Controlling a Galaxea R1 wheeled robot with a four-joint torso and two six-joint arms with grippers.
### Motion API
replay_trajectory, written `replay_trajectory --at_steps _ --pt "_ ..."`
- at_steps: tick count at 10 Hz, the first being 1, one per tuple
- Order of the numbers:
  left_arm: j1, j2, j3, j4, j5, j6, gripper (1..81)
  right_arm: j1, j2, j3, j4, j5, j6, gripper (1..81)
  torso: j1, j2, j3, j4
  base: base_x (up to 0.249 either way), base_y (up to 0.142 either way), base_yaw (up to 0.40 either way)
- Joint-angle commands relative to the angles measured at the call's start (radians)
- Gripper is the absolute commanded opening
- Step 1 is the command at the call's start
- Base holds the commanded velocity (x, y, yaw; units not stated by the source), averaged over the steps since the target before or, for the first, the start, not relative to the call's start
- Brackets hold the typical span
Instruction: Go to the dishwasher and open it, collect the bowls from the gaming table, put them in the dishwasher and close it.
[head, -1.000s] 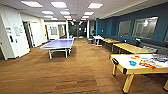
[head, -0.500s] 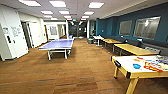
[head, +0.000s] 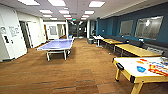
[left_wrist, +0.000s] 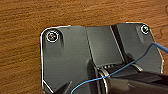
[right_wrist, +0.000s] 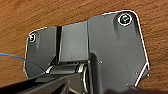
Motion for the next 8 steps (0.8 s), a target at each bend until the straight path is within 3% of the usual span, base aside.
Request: replay_trajectory --at_steps 1,3,8 --pt "-0.058 0.004 -0.001 0.000 0.049 0.001 81.1 0.053 0.004 0.002 -0.003 -0.047 -0.002 81.1 0.000 0.000 0.000 0.000 0.155 0.000 0.000" --pt "-0.057 0.004 0.001 0.000 0.050 0.002 81.1 0.053 0.004 0.002 -0.003 -0.047 -0.002 81.1 0.000 0.000 0.000 0.000 0.123 0.000 0.000" --pt "-0.058 0.008 0.001 0.003 0.050 0.002 81.1 0.056 0.004 0.002 -0.003 -0.048 -0.002 81.1 0.000 0.001 0.000 0.000 0.000 0.000 0.000"
